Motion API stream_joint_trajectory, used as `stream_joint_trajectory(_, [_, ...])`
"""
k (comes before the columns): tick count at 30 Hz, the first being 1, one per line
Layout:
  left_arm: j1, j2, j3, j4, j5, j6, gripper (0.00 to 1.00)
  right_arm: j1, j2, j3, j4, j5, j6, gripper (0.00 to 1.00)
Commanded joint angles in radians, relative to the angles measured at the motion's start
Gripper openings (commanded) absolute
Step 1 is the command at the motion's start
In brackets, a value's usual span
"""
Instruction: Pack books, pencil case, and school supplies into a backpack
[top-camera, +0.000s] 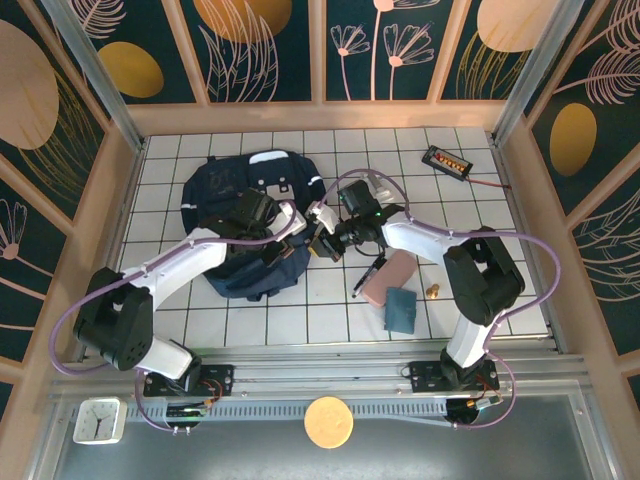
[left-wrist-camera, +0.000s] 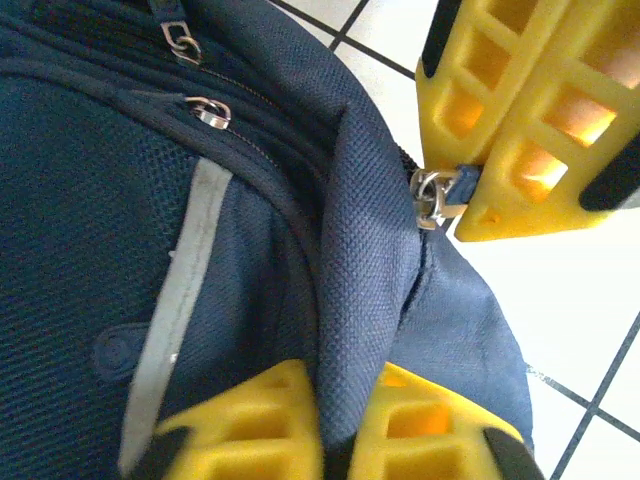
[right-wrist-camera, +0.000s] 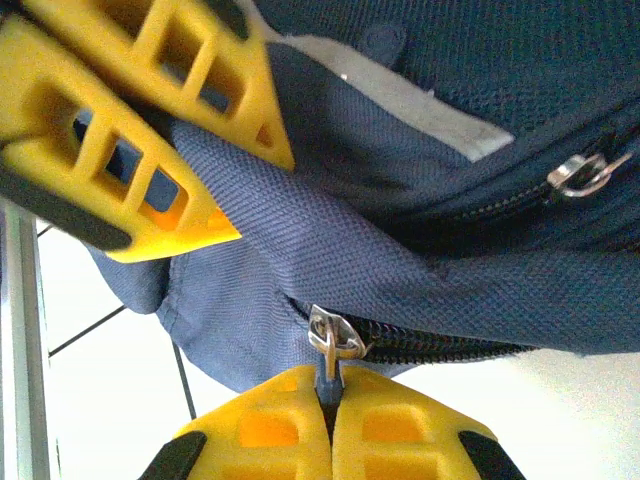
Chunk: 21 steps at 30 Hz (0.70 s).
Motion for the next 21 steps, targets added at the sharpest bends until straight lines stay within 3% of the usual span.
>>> stream_joint_trajectory(1, [0.004, -0.054, -0.011, -0.062, -0.005, 0.017, 0.00, -0.028, -0.033, 0.037, -0.019, -0.002, -0.048, 0.00])
stream_joint_trajectory(10, [0.004, -0.215, -0.084, -0.186, -0.043, 0.075, 0.00, -0.183, 0.133, 0.215, -0.117, 0.182, -0.128, 0.00])
stream_joint_trajectory(16, [0.004, -0.262, -0.117, -0.219, -0.037, 0.094, 0.00, -0.269, 0.326, 0.402, -0.137, 0.272, -0.089, 0.00])
stream_joint_trajectory(21, [0.004, -0.282, -0.125, -0.240, -0.028, 0.120, 0.00, -0.287, 0.368, 0.460, -0.119, 0.308, -0.031, 0.00])
